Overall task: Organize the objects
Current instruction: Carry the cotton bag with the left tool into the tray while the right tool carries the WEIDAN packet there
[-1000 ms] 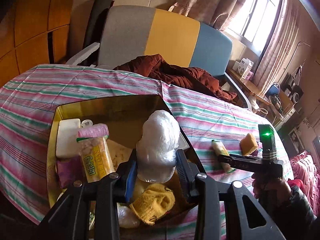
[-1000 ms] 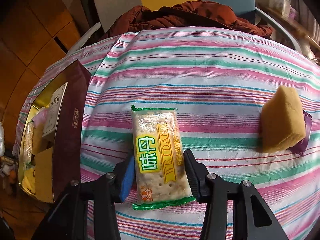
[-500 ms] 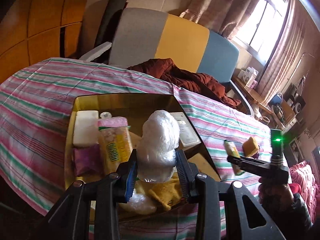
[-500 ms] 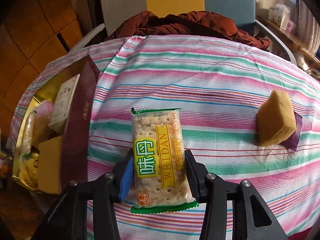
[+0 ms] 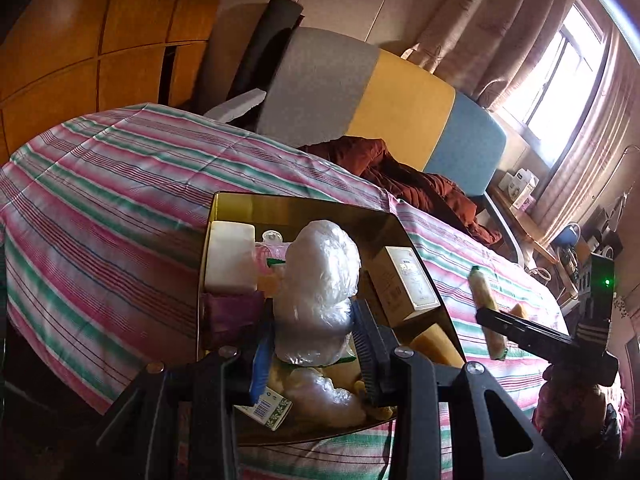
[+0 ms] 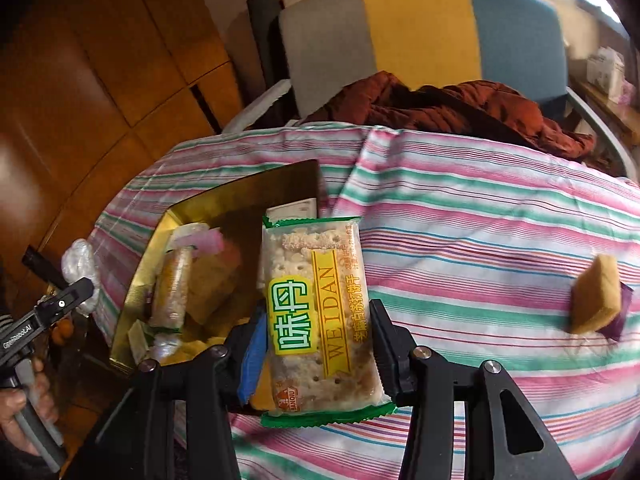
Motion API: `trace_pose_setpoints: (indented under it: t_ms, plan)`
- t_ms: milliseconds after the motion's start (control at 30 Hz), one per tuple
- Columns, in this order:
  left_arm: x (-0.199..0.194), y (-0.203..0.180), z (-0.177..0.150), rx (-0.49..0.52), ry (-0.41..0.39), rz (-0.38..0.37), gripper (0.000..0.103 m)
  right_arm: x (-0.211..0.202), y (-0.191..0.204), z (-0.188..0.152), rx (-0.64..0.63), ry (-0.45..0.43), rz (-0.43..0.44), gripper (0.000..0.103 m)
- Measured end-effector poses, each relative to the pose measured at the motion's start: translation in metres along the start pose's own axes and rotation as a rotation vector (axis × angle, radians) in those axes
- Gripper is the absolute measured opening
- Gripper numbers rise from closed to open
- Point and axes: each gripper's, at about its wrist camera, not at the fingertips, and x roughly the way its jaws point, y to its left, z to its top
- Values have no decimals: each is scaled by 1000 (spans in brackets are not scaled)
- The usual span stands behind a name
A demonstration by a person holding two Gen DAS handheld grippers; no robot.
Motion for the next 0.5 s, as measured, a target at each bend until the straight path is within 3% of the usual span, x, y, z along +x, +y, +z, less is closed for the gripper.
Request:
trace_pose_setpoints:
  t_ms: [500]
  plan:
    - [5, 17, -1, -34, 13, 14, 36, 63, 73, 52, -69, 26, 84, 48]
